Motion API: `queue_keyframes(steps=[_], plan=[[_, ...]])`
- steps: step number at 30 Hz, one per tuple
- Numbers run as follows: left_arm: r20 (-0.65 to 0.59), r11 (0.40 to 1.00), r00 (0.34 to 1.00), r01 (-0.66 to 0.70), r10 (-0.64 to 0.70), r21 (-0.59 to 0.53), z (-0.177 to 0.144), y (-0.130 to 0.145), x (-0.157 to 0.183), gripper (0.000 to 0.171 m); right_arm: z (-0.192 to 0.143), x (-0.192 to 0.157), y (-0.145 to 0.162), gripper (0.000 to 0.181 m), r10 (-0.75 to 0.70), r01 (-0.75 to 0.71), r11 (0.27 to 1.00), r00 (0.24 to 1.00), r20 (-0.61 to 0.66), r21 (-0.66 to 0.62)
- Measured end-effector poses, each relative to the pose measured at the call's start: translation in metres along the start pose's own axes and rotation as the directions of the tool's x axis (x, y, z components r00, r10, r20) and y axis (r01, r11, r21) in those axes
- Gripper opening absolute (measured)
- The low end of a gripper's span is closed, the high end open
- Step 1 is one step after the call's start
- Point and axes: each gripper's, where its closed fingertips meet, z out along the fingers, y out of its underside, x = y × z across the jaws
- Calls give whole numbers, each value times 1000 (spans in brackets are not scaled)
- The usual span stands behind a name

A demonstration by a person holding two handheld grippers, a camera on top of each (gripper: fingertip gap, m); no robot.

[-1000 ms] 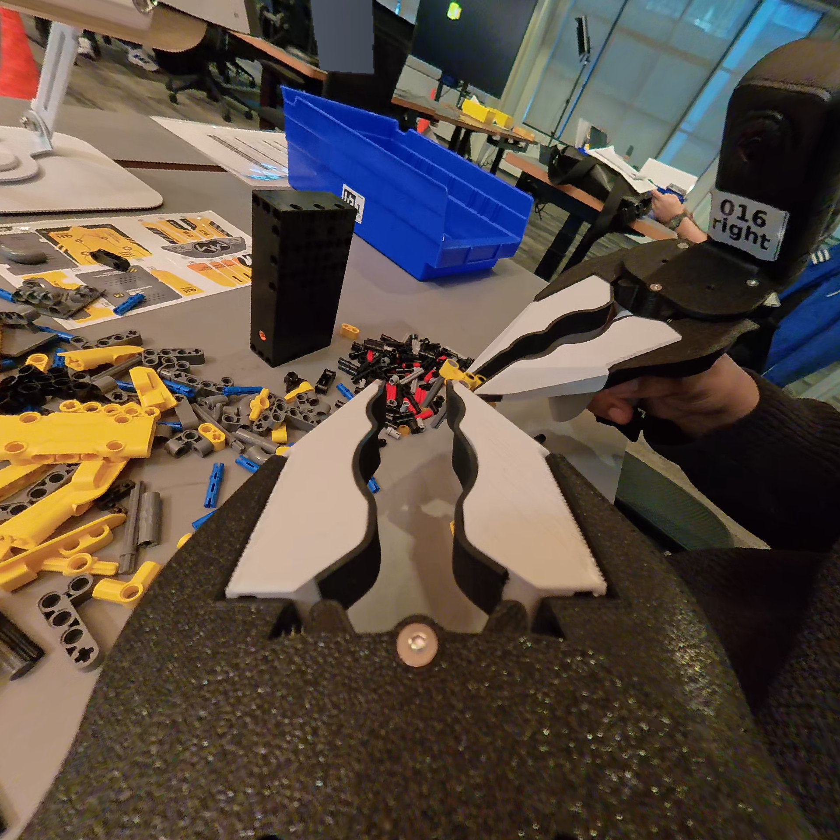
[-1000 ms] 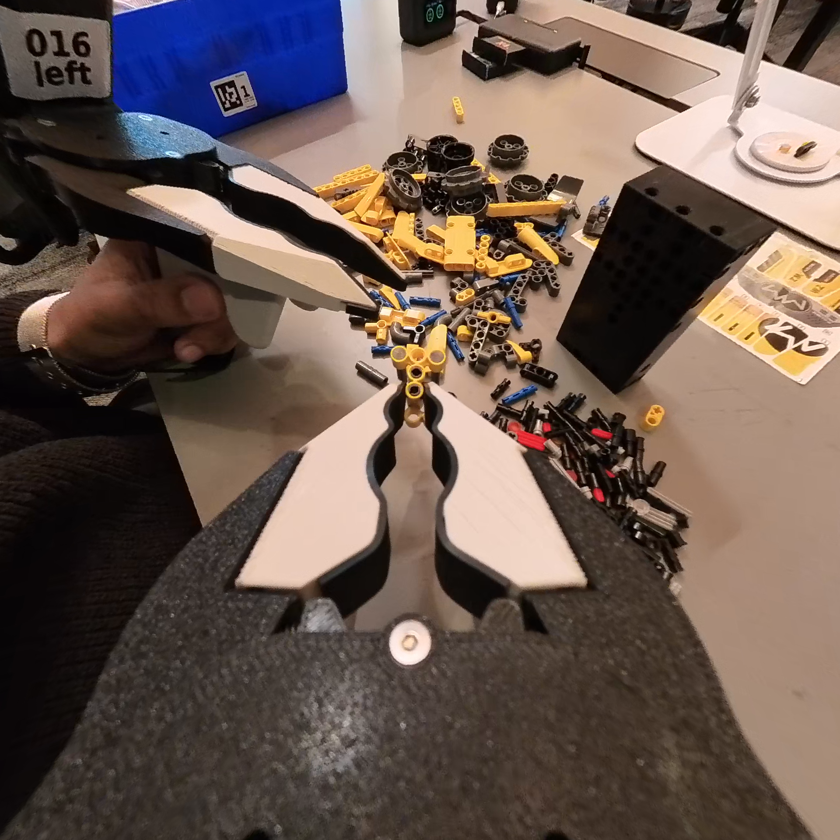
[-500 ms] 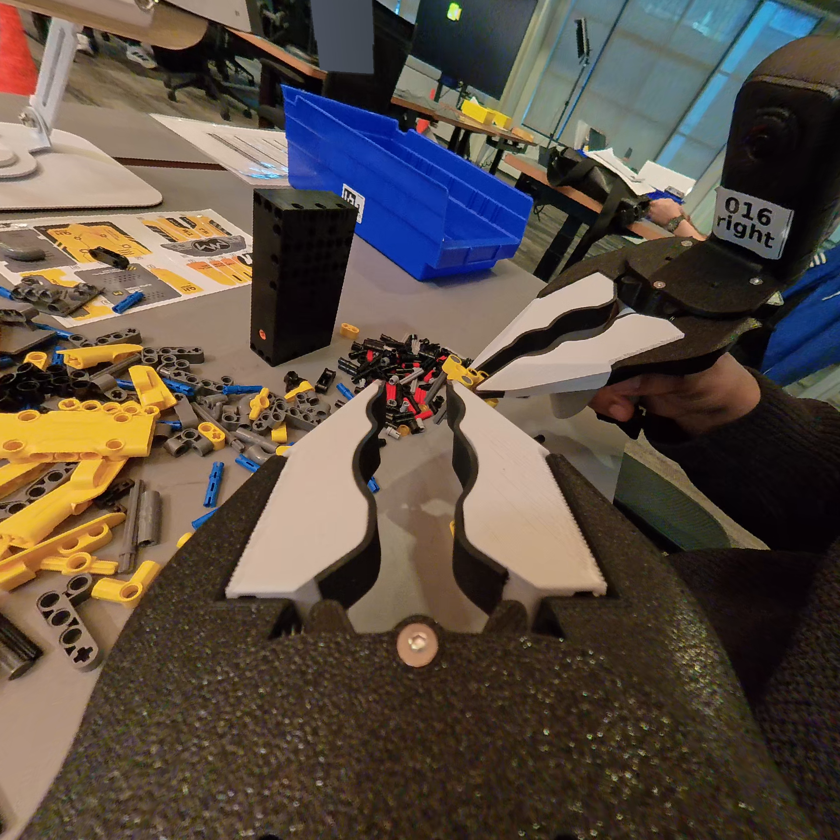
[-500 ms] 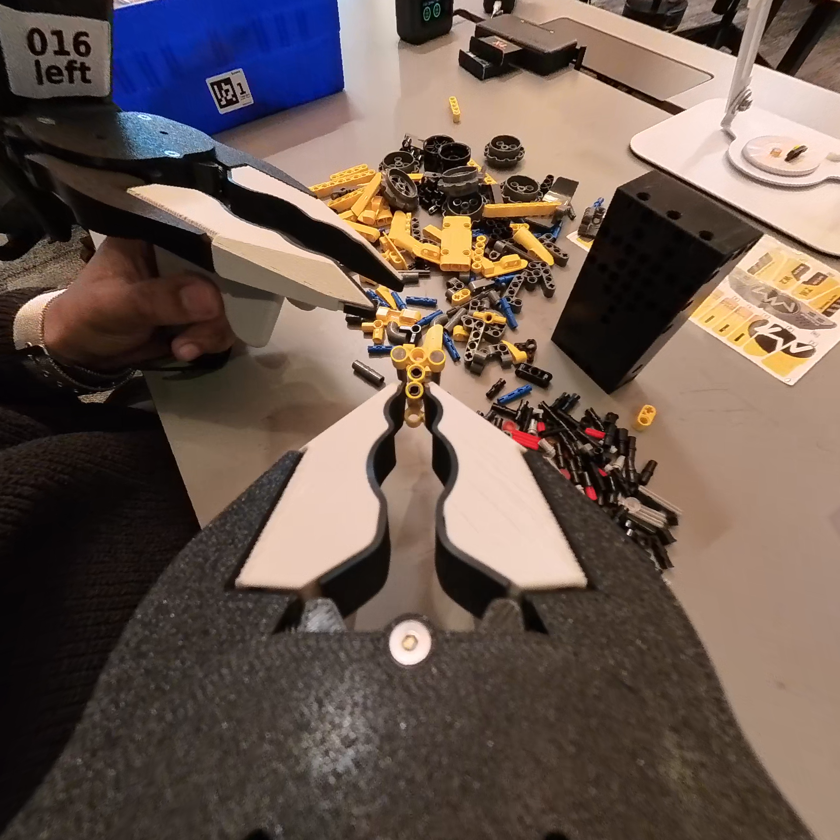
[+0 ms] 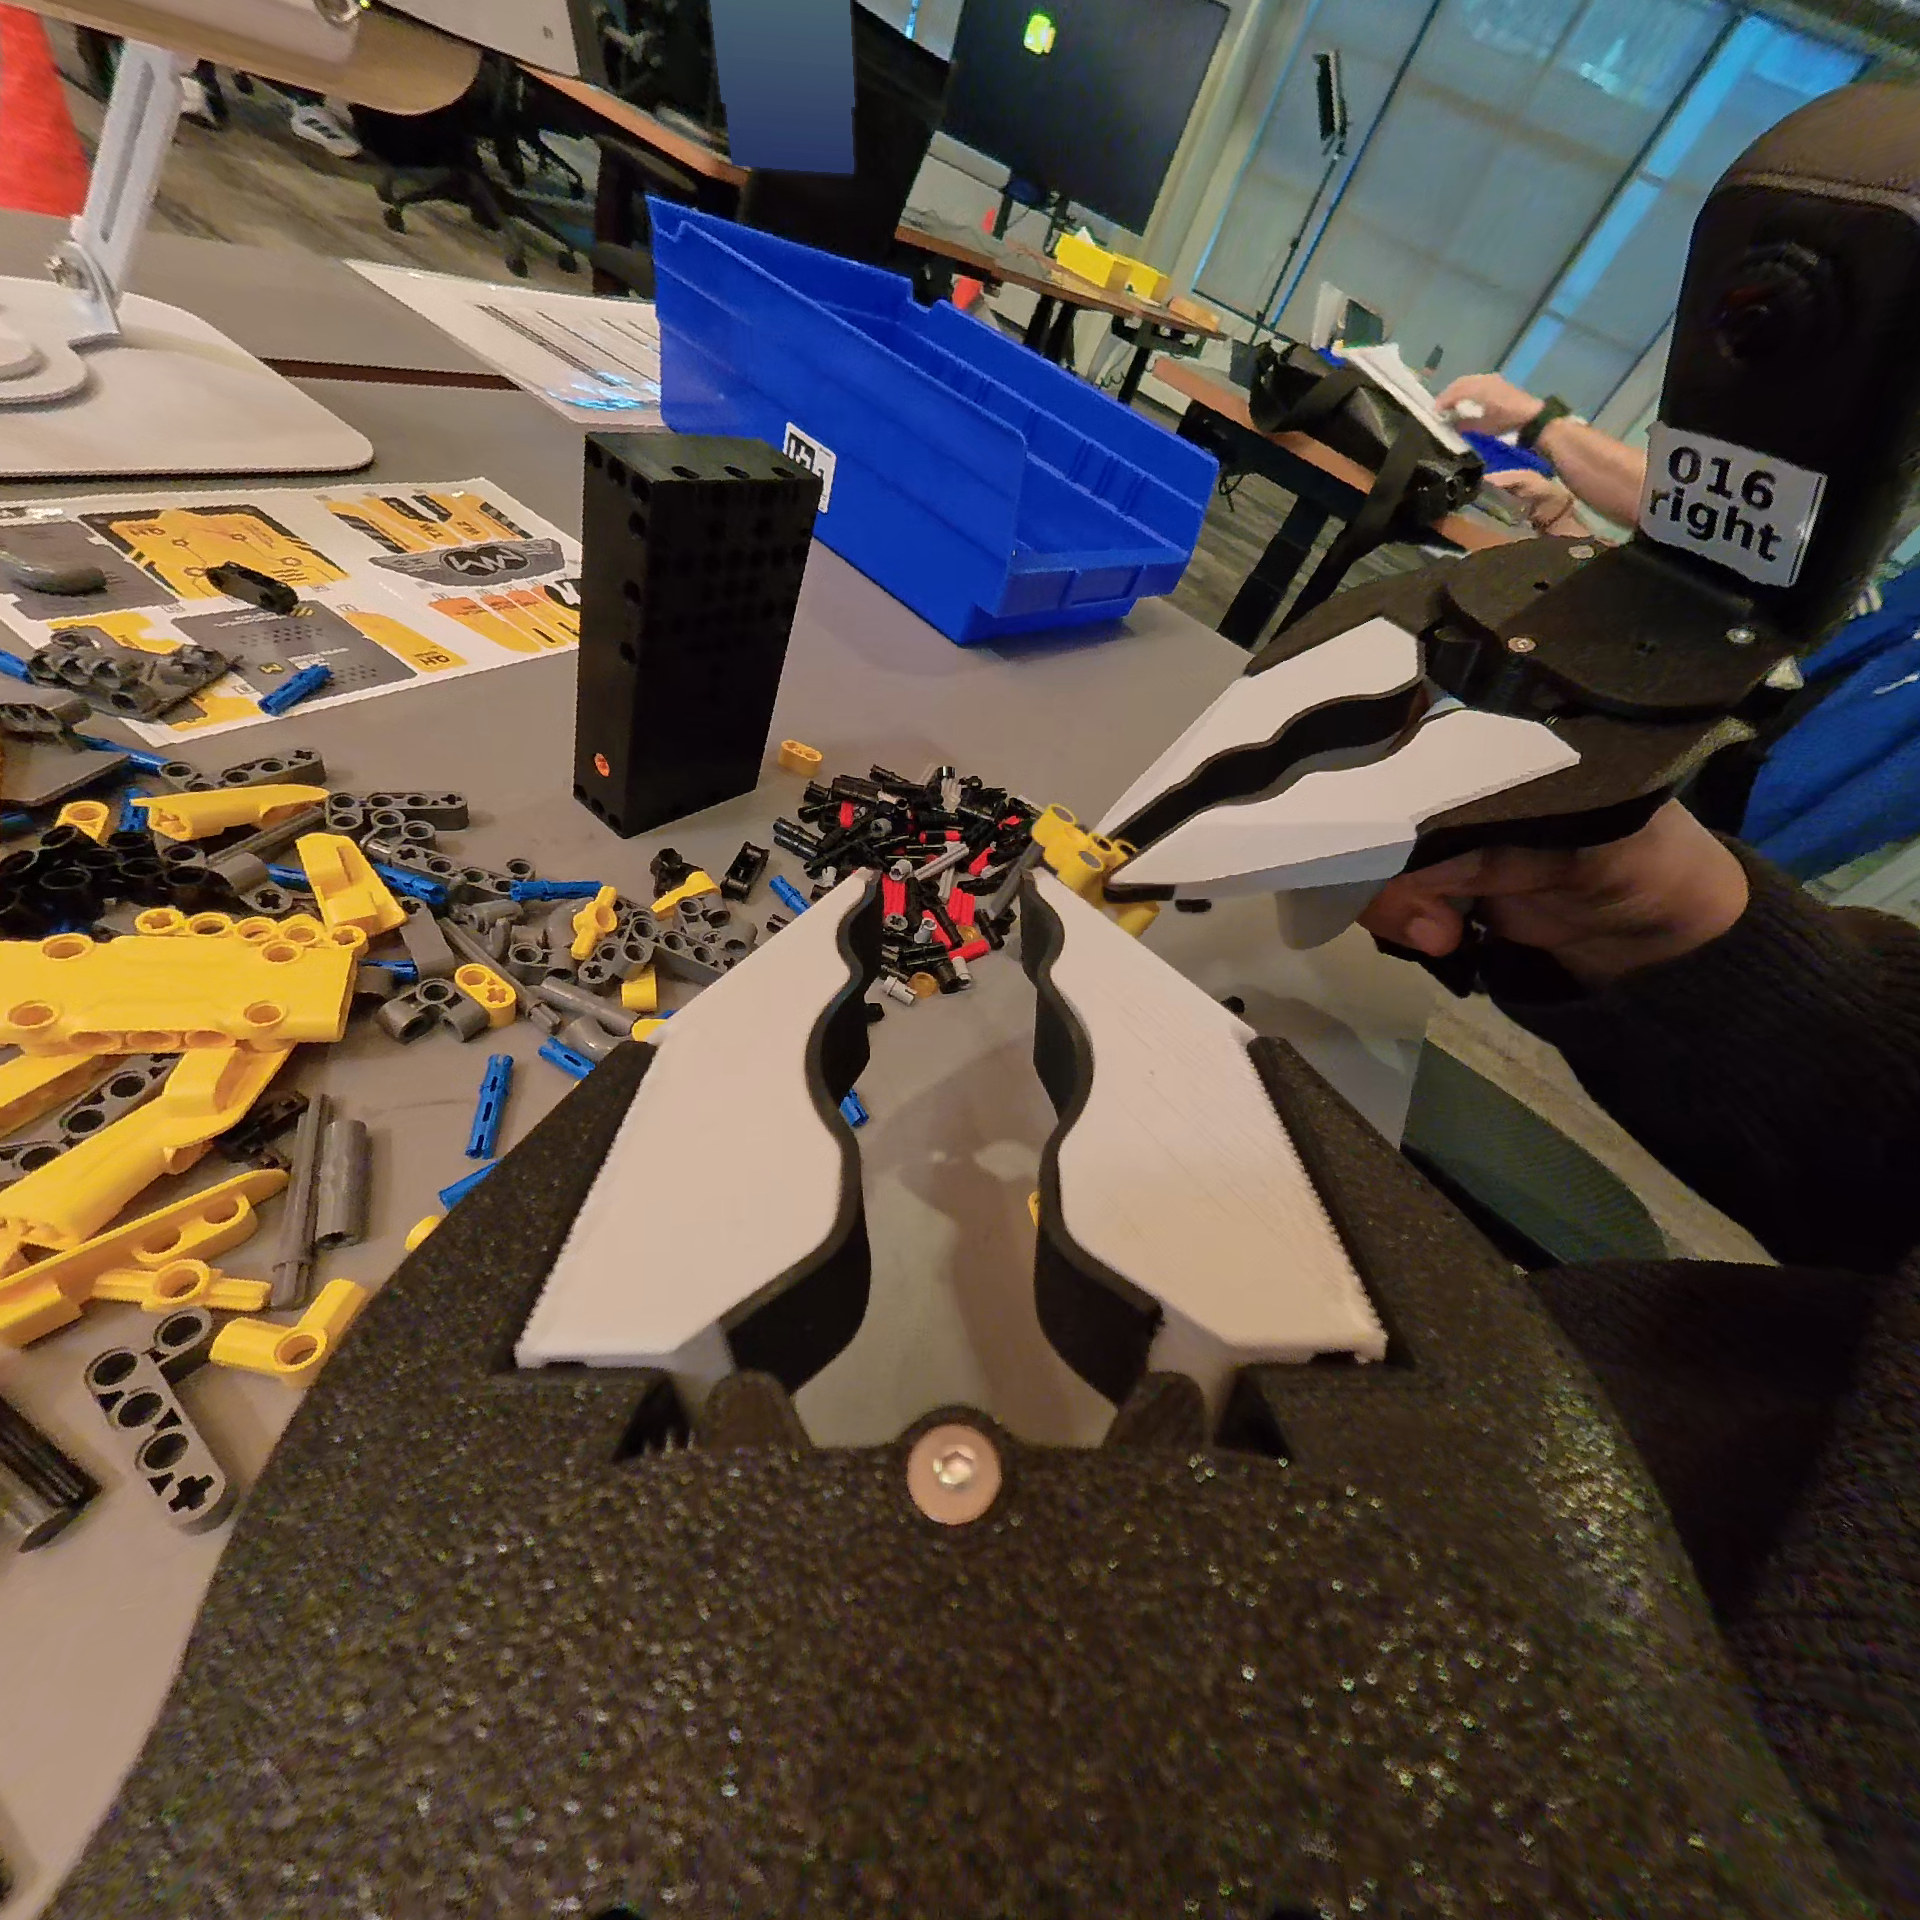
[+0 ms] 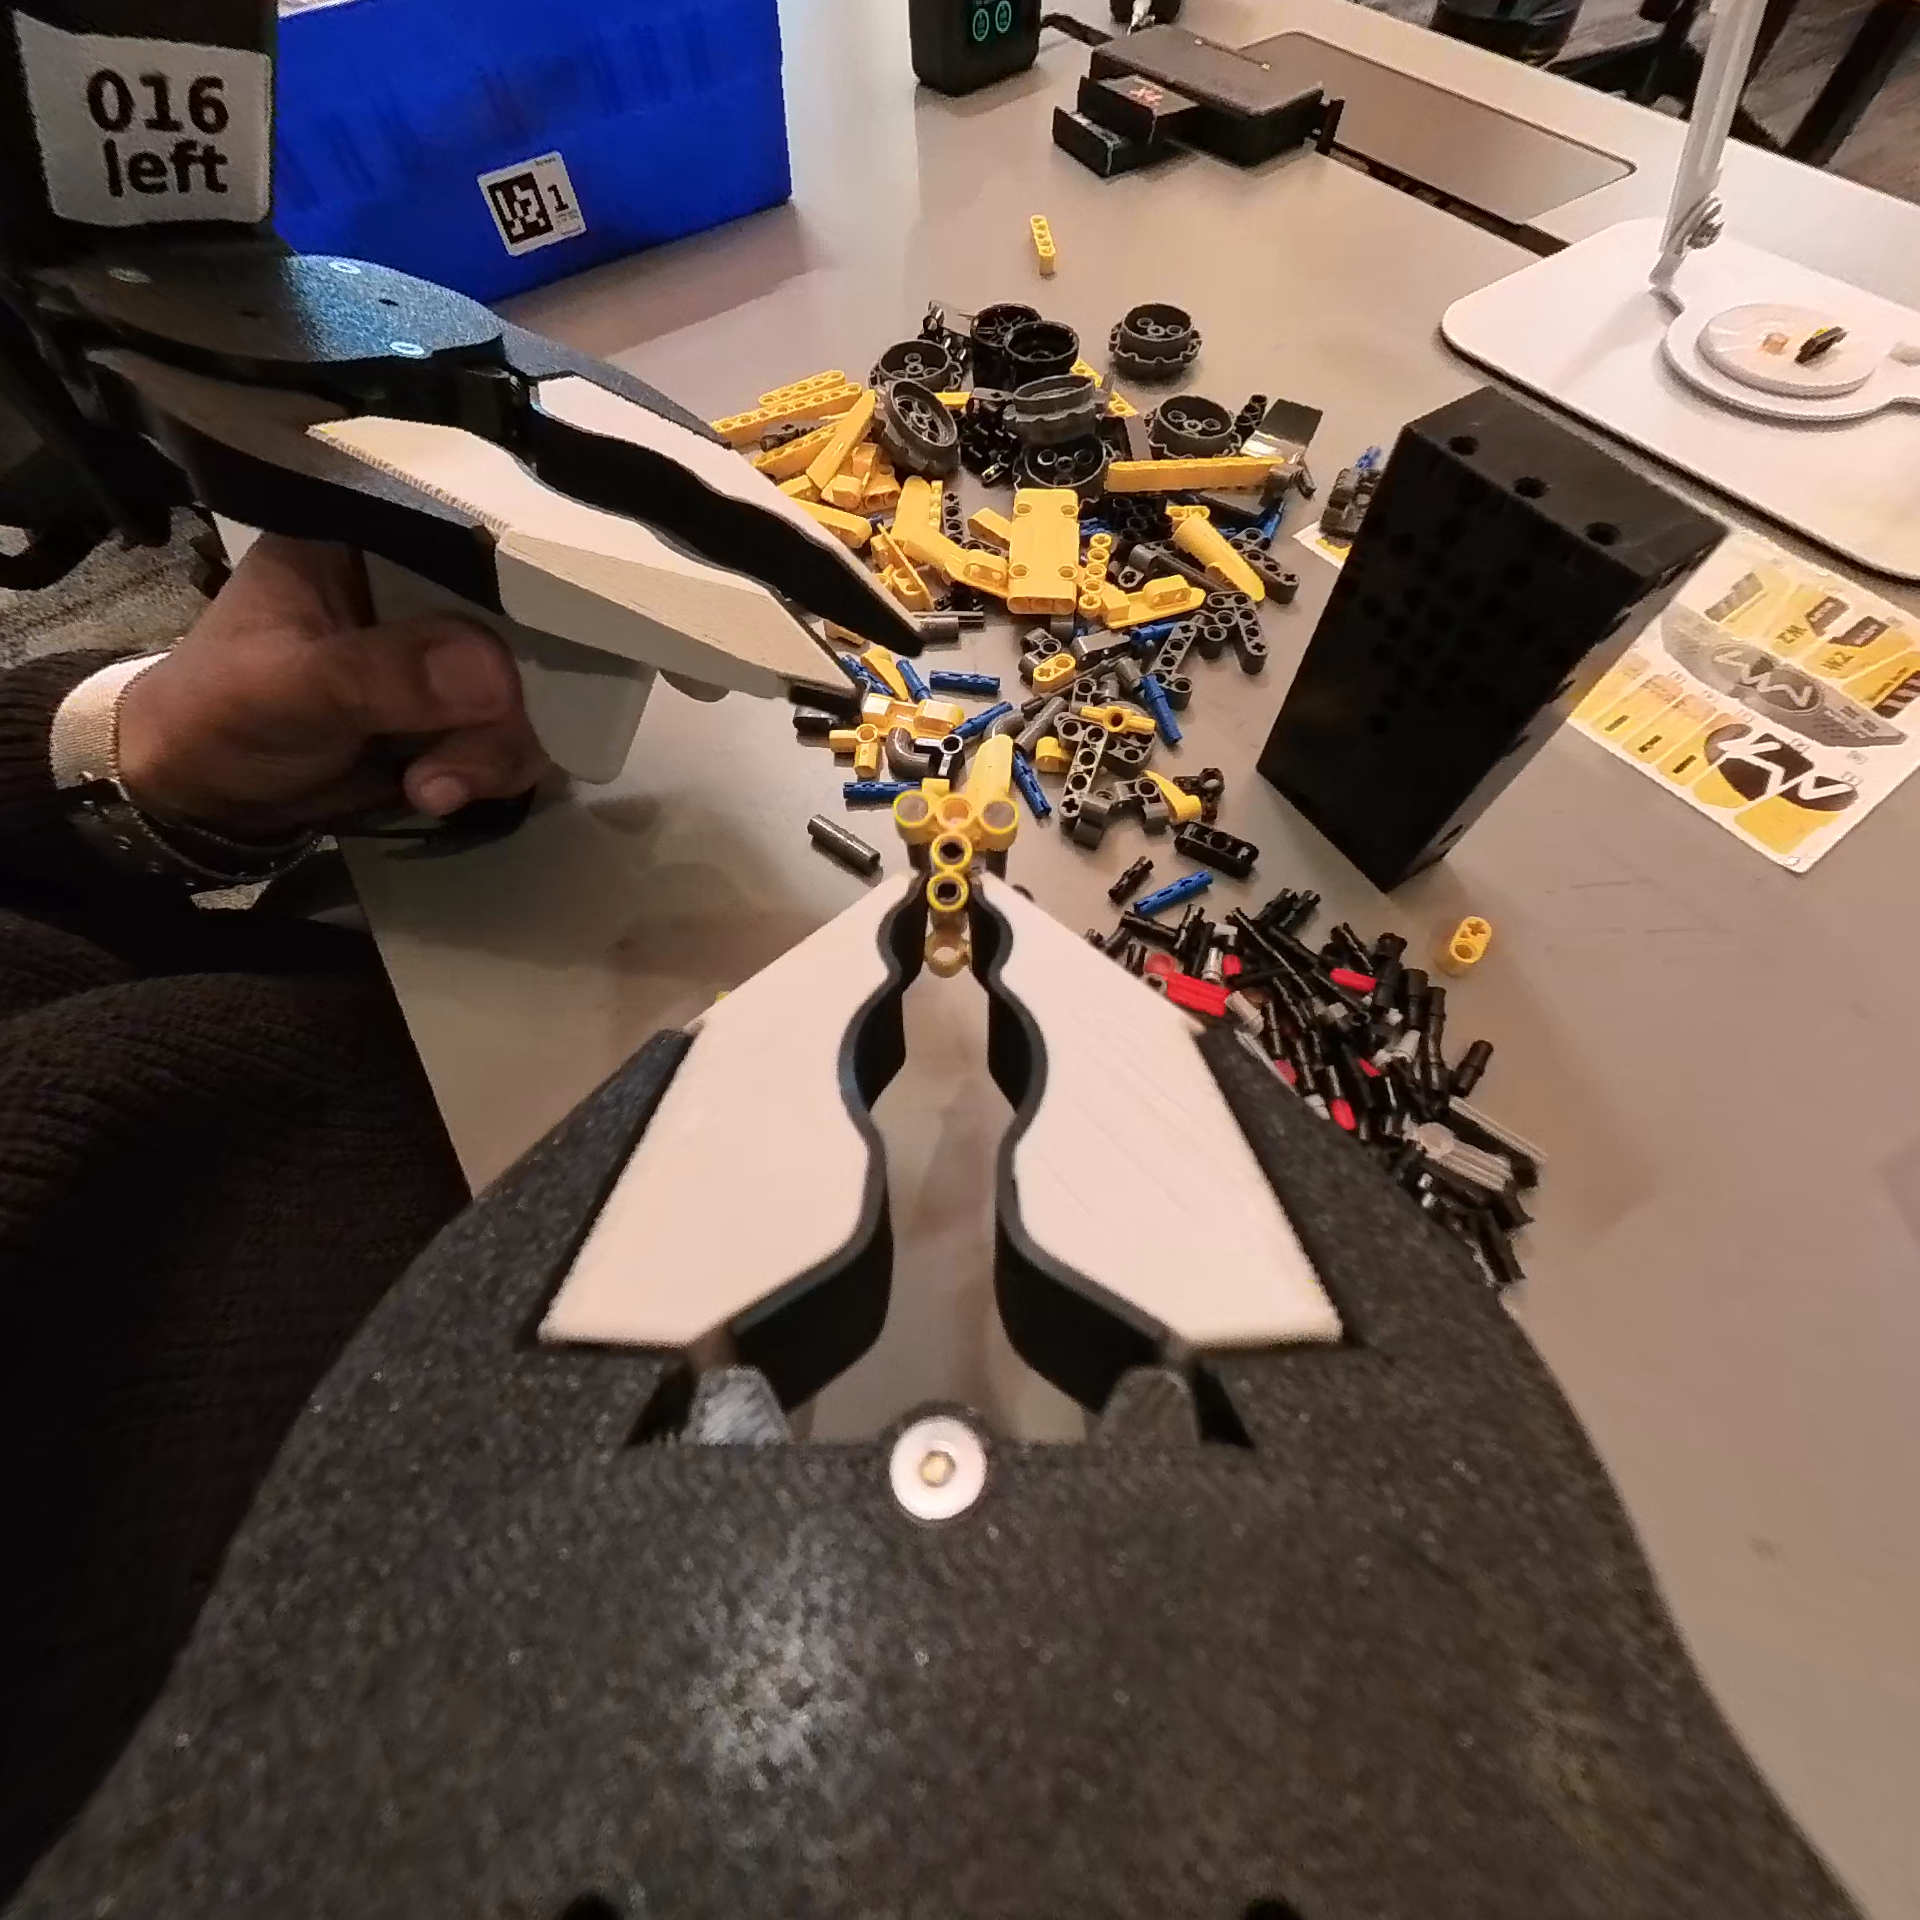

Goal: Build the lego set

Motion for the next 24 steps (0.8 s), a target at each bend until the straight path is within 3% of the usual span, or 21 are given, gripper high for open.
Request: queue_keyframes(steps=[18,21,24], plan=[[-13,1000,1000,15,-15,21,-4,-2,3,26,-26,11,2,7,-22,22,1000,998,-53,-7],[-45,997,996,76,-75,17,-3,1,9,26,-25,13,2,7,-35,35,999,997,-66,-3],[-143,974,964,228,-226,0,1,4,24,26,-23,12,2,7,-80,80,997,993,-89,-1]])
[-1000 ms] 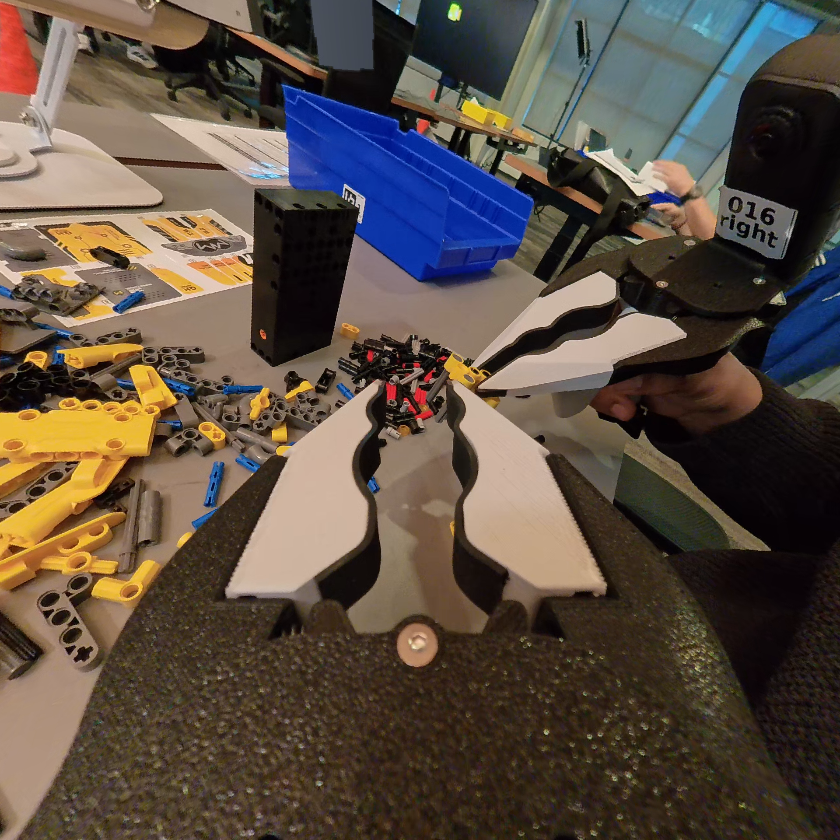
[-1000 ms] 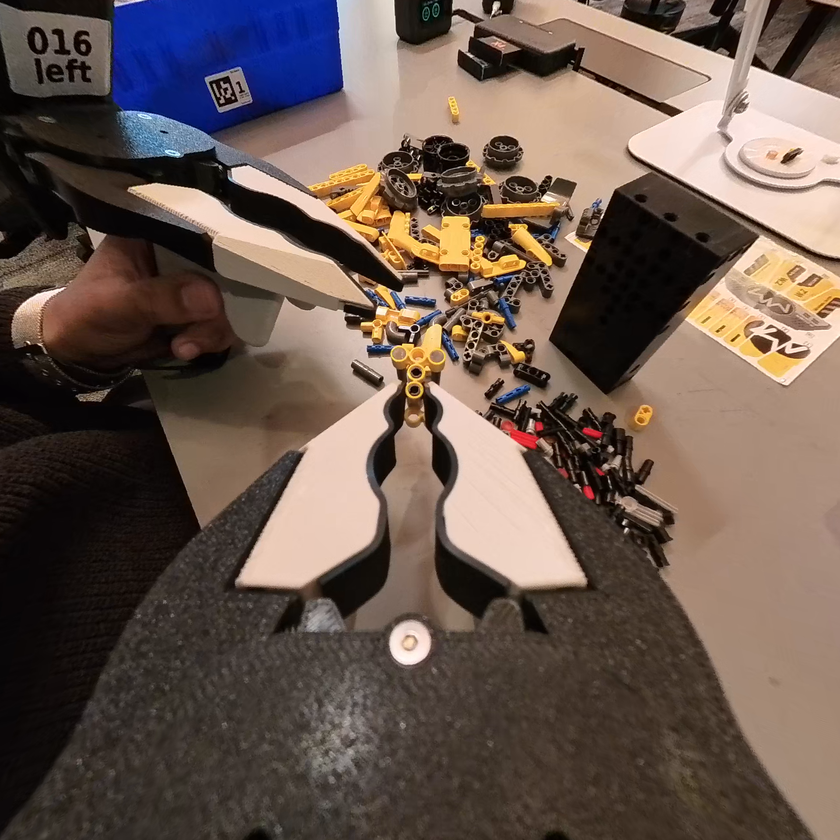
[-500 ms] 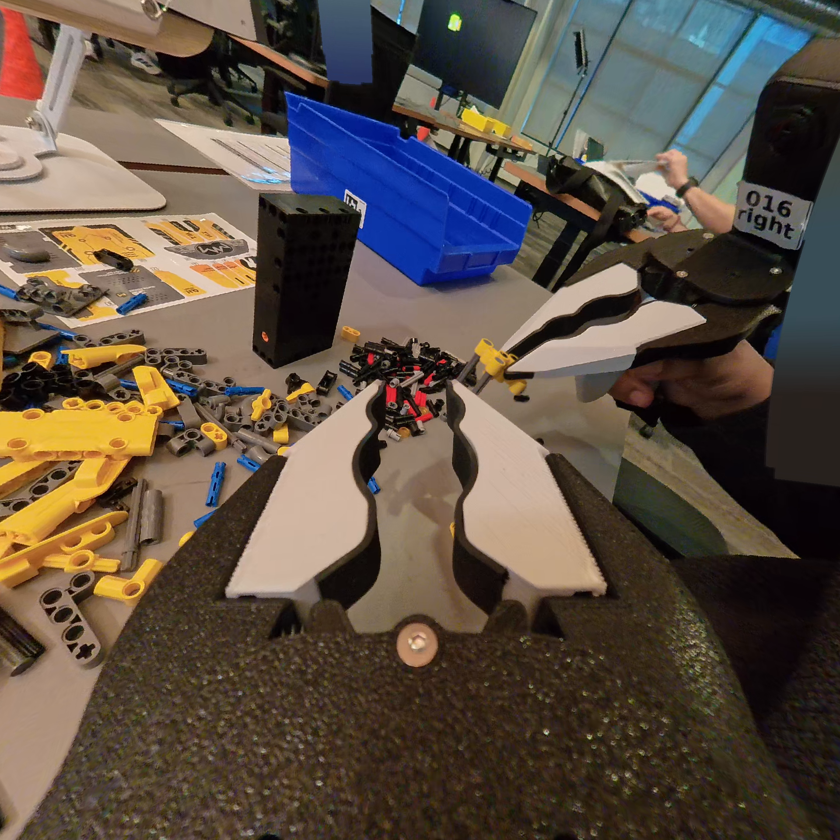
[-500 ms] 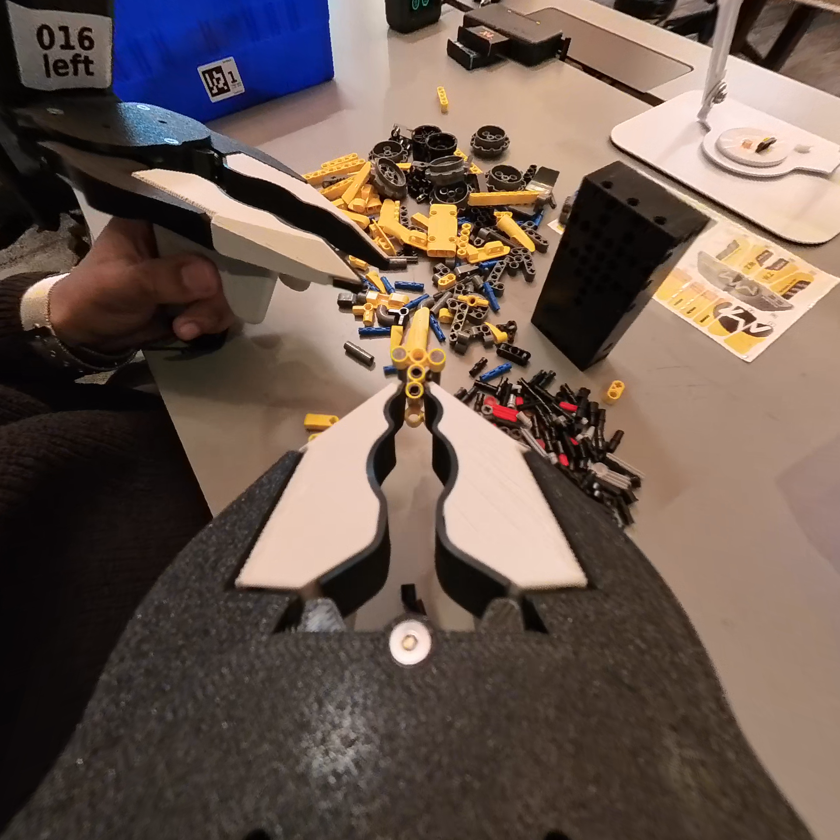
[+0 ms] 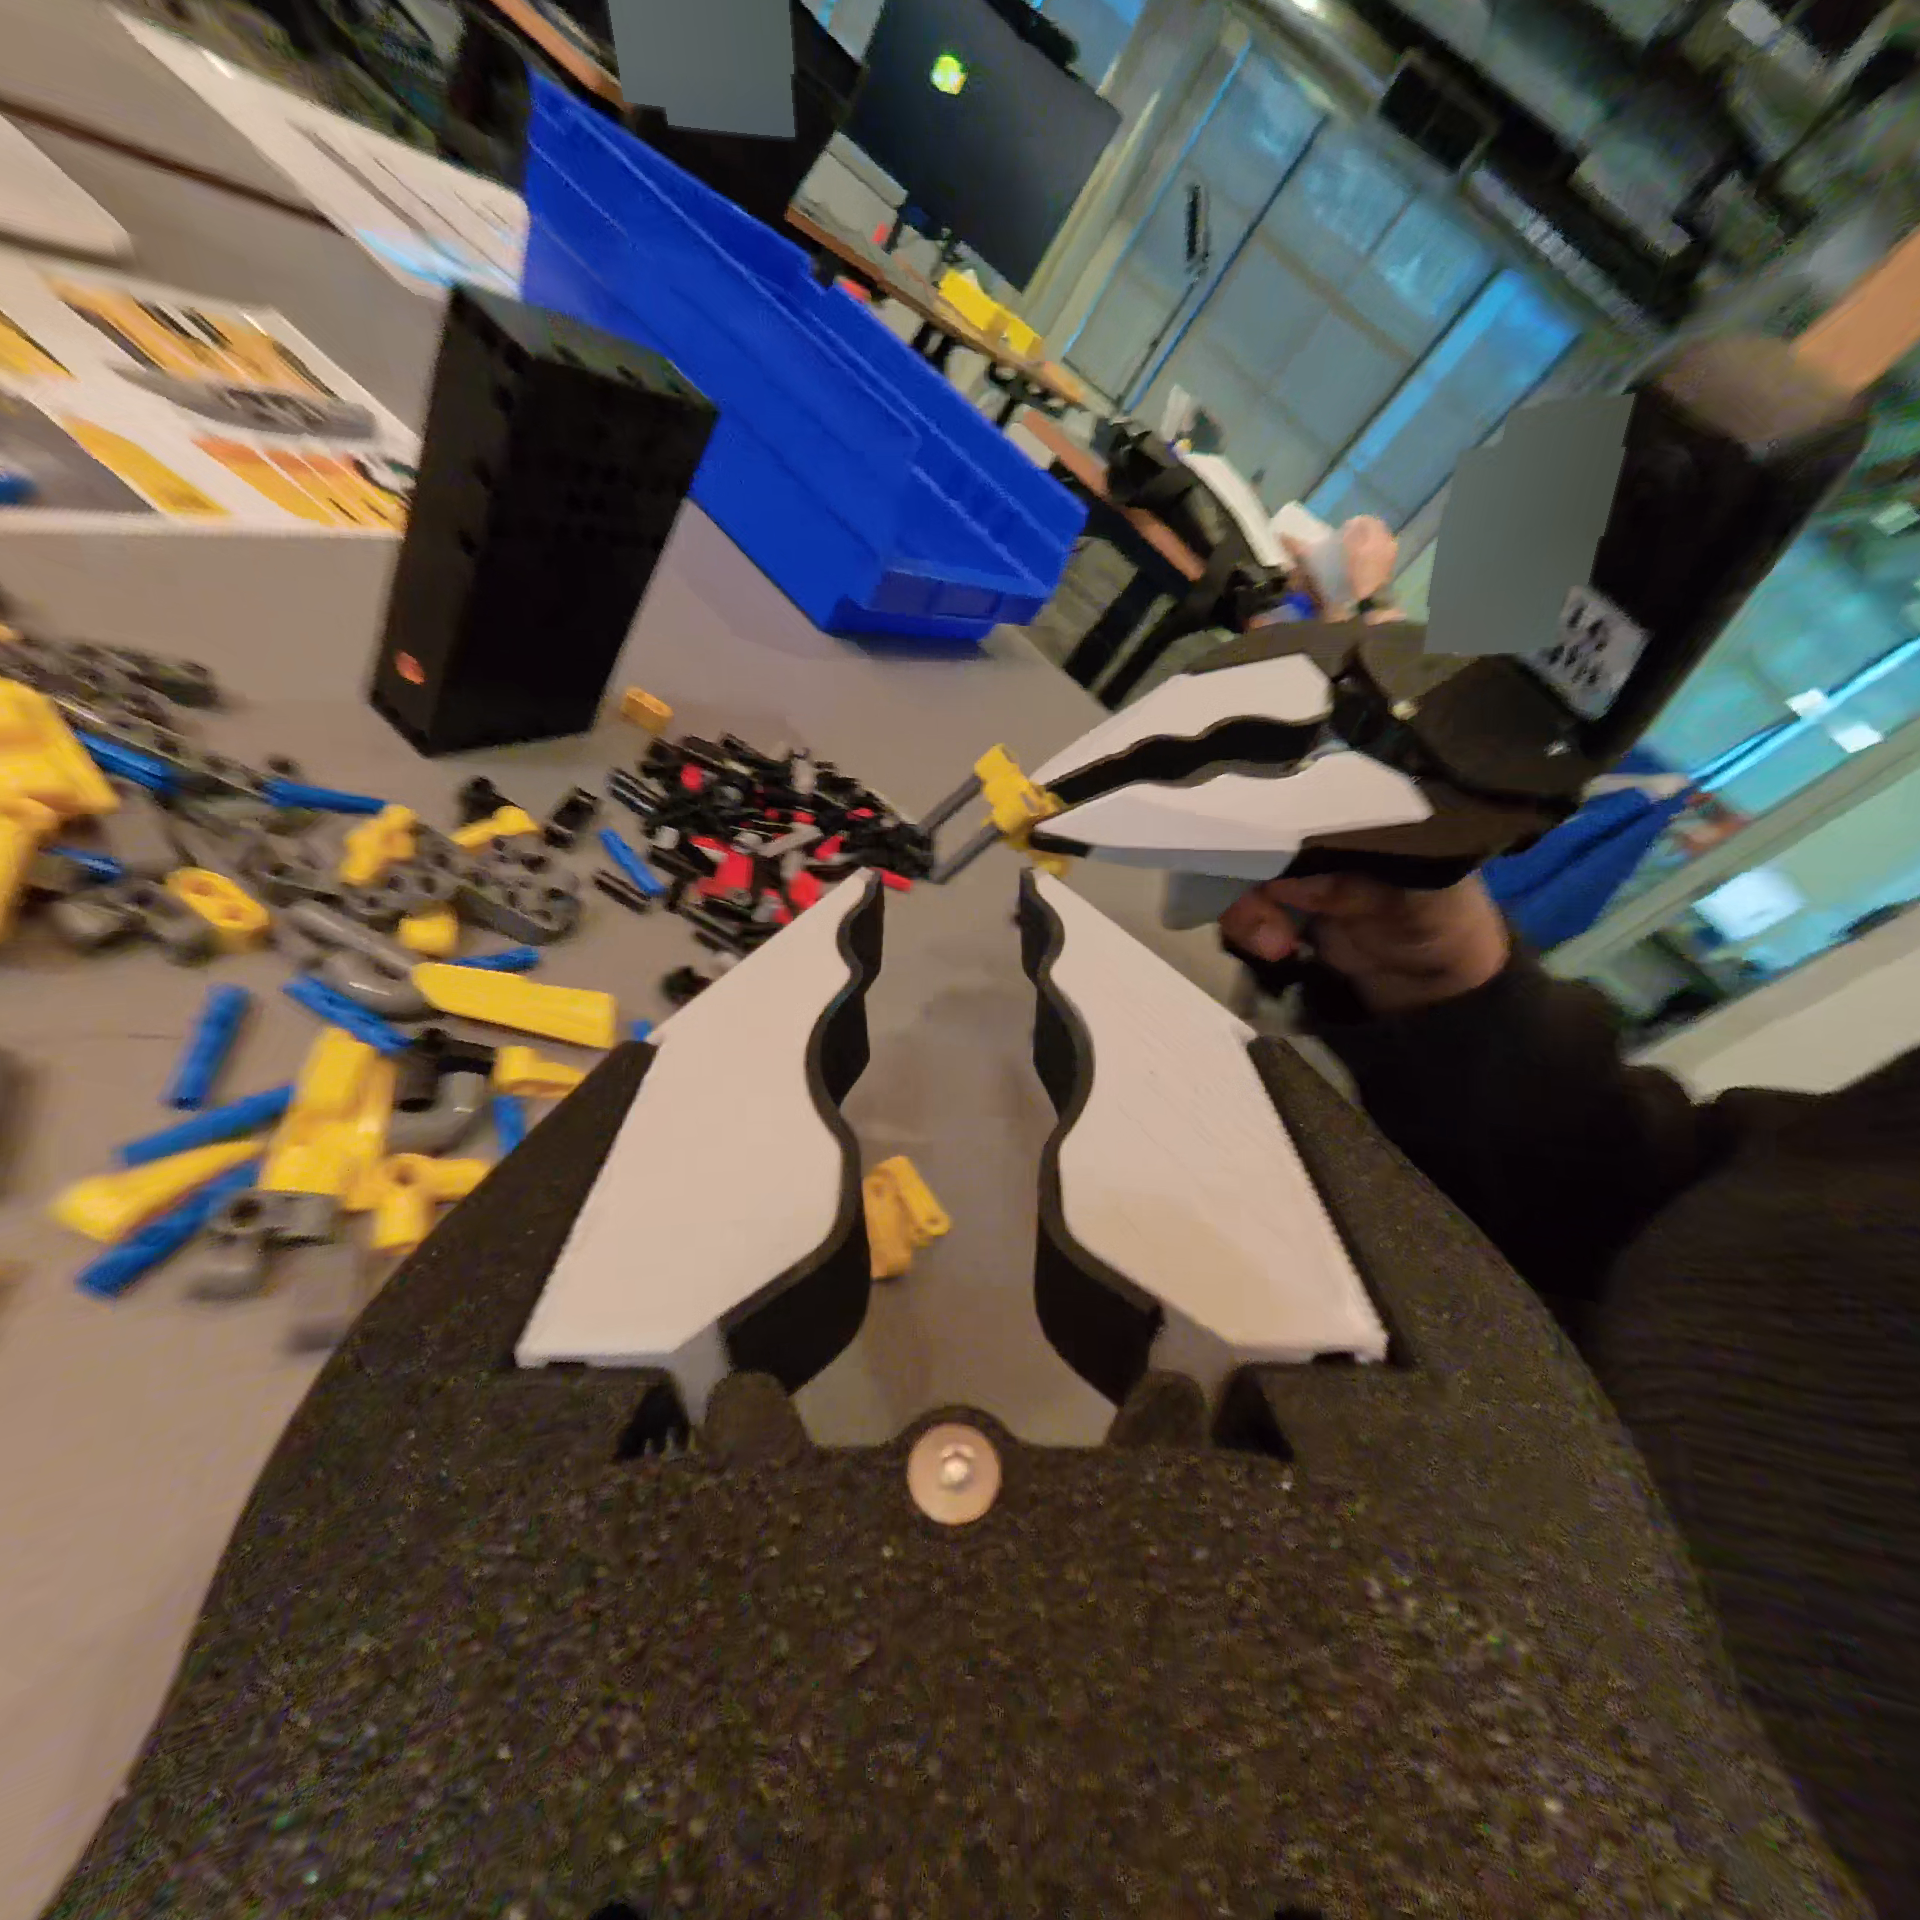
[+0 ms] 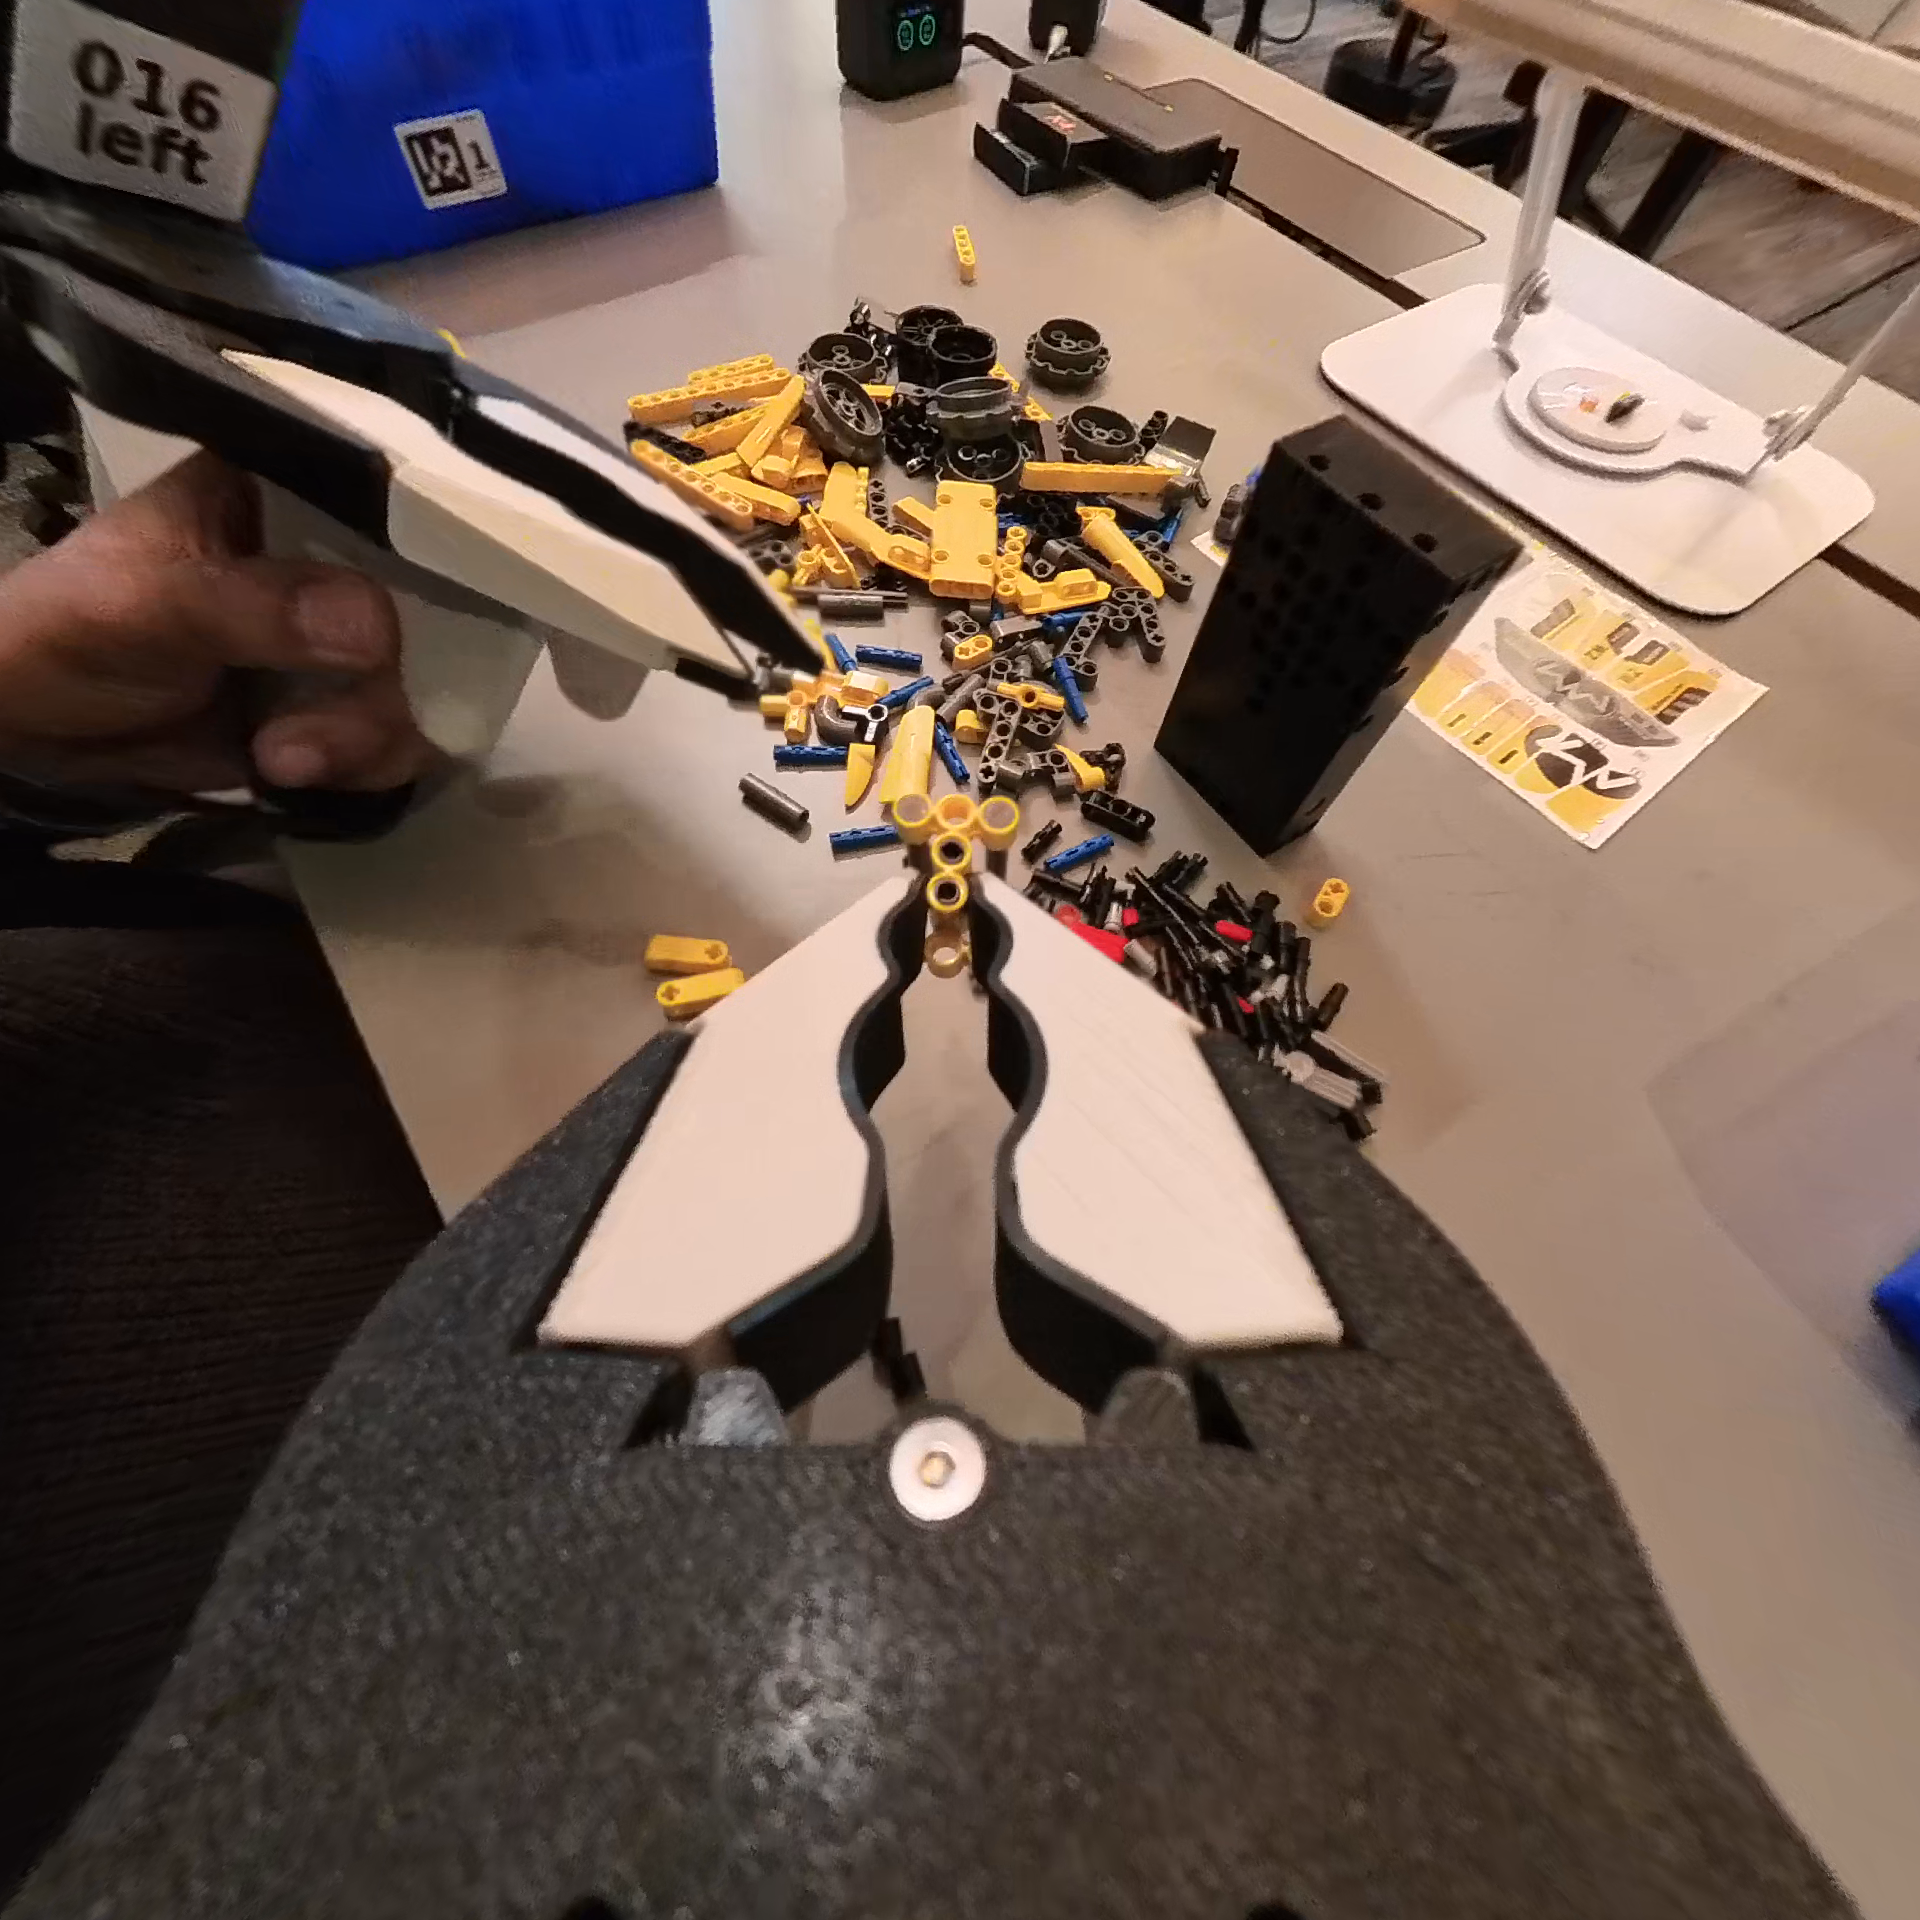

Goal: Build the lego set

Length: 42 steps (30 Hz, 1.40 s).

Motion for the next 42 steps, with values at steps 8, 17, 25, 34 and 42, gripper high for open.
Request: queue_keyframes(steps=[8,17,25,34,42], plan=[[-148,970,959,241,-241,-22,9,7,13,26,8,-11,-2,7,-257,258,966,962,-88,3],[-126,975,967,219,-222,-38,9,9,11,26,6,-20,-3,7,-347,350,937,933,-95,14],[-149,975,964,217,-222,-53,10,10,15,26,4,-27,-3,7,-358,360,932,932,-62,31],[-149,973,962,224,-229,-52,6,7,13,26,3,-27,1,7,-370,371,928,928,-49,11],[-169,957,947,249,-273,-151,13,21,21,26,2,-36,-1,8,-405,405,914,914,-12,26]])
